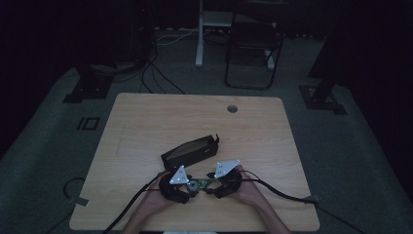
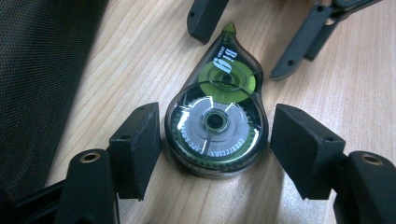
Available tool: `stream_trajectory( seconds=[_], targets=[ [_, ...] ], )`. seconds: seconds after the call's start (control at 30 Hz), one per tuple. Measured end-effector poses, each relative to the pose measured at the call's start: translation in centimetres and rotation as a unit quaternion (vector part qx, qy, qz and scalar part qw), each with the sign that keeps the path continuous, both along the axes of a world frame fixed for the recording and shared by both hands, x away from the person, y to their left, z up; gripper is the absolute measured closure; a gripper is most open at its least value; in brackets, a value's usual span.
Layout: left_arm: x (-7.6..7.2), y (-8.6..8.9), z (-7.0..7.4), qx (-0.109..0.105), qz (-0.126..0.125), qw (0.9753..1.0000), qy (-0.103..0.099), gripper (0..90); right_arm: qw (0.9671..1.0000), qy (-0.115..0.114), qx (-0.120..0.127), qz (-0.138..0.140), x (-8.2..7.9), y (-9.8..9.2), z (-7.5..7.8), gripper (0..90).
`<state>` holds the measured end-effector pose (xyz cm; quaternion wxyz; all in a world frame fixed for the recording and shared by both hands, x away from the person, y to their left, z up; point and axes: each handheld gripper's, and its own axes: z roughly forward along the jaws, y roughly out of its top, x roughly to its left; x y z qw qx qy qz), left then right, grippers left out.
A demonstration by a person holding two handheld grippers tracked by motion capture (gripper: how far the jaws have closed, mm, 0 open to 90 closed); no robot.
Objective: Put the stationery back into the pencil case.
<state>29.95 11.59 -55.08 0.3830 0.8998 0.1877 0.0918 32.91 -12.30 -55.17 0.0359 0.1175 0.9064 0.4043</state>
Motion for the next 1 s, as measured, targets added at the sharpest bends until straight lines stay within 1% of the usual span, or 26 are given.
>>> stream_trajectory(
  seconds=[0.07, 0.13, 0.17, 0.3, 0.43, 0.53, 0.67, 0.87, 1.0],
  targets=[
    [0.0, 0.1, 0.1, 0.002, -0.004, 1.0, 0.001, 34.9, 1.0, -0.006, -0.006, 0.0, -0.1, -0.1, 0.3, 32.9],
    [-0.1, 0.1, 0.1, 0.002, -0.01, 1.0, 0.001, 39.7, 0.9999, -0.015, -0.005, -0.001, -0.4, -0.5, 0.5, 33.0],
    [-0.1, 0.1, 0.1, 0.001, -0.008, 1.0, 0.001, 39.8, 0.9999, -0.015, -0.003, -0.003, -0.4, -0.7, 0.6, 33.3],
    [0.1, -0.1, 0.0, 0.001, -0.001, 1.0, 0.0, 32.6, 0.9997, -0.011, 0.002, -0.02, -0.1, -2.0, 0.8, 35.5],
    [0.3, -0.3, 0.0, 0.001, -0.003, 1.0, 0.0, 32.0, 0.9994, -0.007, 0.005, -0.034, 0.3, -2.7, 0.7, 41.3],
    [0.3, -0.3, 0.0, 0.001, -0.003, 1.0, 0.0, 33.4, 0.9992, -0.005, 0.003, -0.04, 0.4, -2.7, 0.5, 43.2],
    [0.3, -0.4, 0.0, 0.0, -0.003, 1.0, 0.0, 34.6, 0.9992, -0.001, -0.003, -0.039, 0.5, -2.5, 0.1, 44.6],
    [0.4, -0.5, 0.0, 0.0, -0.006, 1.0, 0.0, 34.7, 0.9991, 0.003, 0.009, -0.042, 0.7, -2.4, 0.0, 53.3],
    [0.4, -0.5, 0.0, -0.003, -0.011, 0.9999, -0.001, 40.9, 0.9994, 0.001, 0.009, -0.032, 0.5, -1.9, 0.0, 55.2]
  ],
)
